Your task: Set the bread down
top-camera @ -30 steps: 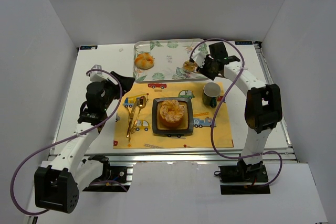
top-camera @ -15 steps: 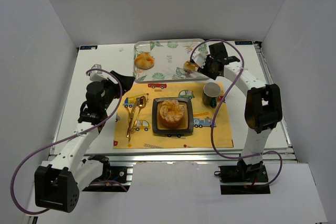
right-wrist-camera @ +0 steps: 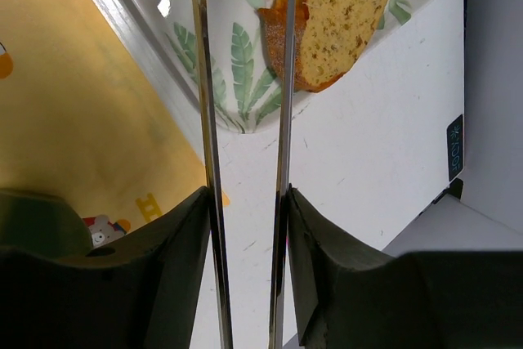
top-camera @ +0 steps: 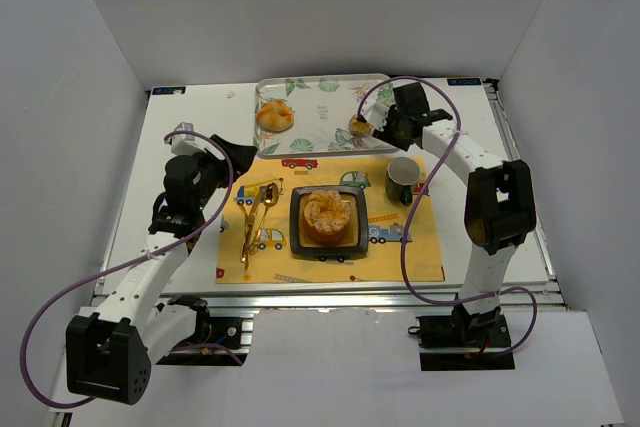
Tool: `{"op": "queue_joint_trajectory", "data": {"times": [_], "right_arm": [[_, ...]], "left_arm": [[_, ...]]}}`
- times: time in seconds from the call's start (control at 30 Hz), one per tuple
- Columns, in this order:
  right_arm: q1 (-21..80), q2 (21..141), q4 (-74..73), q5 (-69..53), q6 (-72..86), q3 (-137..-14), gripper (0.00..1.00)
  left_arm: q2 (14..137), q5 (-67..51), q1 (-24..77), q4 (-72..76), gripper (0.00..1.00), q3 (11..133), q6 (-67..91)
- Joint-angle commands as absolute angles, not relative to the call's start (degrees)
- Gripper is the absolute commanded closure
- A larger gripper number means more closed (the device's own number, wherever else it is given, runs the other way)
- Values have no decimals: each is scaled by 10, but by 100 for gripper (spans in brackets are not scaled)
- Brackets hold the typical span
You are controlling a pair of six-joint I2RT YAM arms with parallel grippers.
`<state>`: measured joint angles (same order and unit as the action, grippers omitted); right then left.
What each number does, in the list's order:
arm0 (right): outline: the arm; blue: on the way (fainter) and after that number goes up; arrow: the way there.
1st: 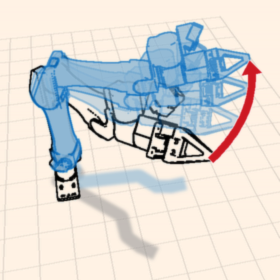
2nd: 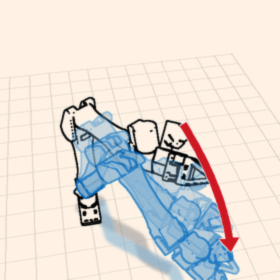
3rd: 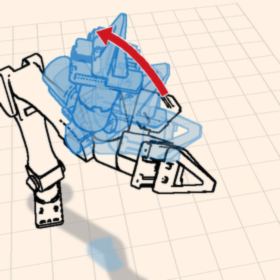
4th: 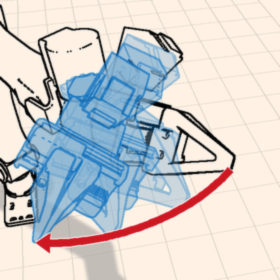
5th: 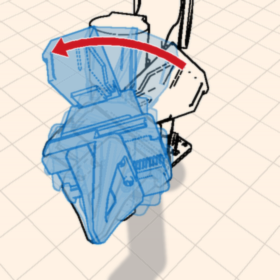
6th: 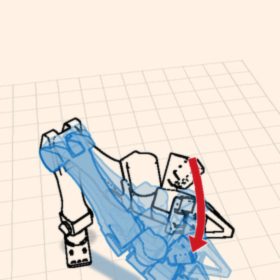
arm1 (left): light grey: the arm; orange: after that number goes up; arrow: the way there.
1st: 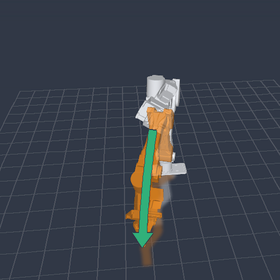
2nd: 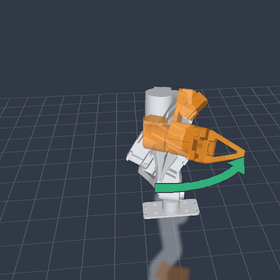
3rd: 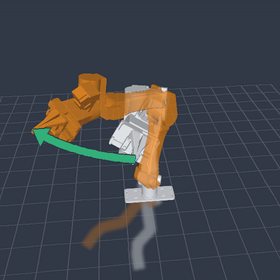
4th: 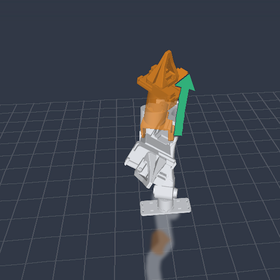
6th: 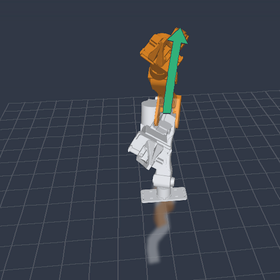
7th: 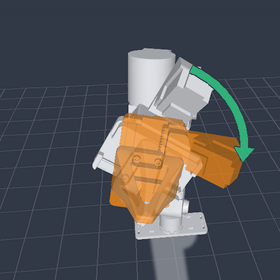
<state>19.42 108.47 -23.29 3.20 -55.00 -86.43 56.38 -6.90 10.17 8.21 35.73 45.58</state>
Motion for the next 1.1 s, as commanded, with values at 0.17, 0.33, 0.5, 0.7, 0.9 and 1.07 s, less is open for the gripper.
{"op": "queue_joint_trajectory", "data": {"times": [0.17,0.33,0.5,0.7,0.9,1.07], "right_arm": [[201,1078,-224,53,-566,-878,67],[201,1078,-243,47,-563,-888,81],[200,1070,-257,28,-547,-901,97],[197,1018,-260,-29,-507,-910,100],[195,962,-291,-100,-474,-890,100],[195,908,-315,-161,-468,-859,100]], "left_arm": [[555,-73,101,86,16,362,455],[555,-72,101,87,16,362,456],[555,-73,100,84,16,366,454],[548,-69,101,78,16,368,454],[548,-69,101,78,16,371,453],[551,-71,101,76,16,374,450]]}}
